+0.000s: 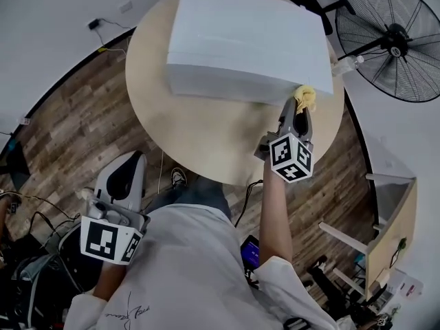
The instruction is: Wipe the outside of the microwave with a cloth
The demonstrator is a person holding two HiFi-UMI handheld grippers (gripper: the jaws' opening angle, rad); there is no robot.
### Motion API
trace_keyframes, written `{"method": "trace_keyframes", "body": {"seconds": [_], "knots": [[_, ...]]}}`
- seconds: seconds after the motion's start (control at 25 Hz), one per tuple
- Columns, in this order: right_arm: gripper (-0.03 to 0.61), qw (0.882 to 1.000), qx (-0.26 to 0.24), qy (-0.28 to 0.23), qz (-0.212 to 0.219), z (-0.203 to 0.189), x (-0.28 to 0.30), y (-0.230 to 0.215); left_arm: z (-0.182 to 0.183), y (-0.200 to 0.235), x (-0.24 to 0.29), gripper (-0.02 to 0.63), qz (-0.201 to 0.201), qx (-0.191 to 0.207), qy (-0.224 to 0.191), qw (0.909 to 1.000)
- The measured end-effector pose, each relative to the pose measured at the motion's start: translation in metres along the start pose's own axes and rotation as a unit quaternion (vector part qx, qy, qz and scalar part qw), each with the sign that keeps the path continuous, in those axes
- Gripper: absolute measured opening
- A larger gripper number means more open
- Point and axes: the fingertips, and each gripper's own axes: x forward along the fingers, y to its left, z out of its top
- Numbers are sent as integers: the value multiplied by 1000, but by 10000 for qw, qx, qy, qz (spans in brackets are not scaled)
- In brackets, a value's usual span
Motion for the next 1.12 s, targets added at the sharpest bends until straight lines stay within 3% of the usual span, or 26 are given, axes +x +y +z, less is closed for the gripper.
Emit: {"method": "trace_keyframes", "body": {"seconds": [0.64,1.12], "knots": [[118,9985,37,98,540,-23,-9,75,-4,14,-41,-6,204,-46,-102,9997],[120,9920,-101,351,1205,-49,-12,163,-4,26,-54,-6,342,-159,-140,9992]]}}
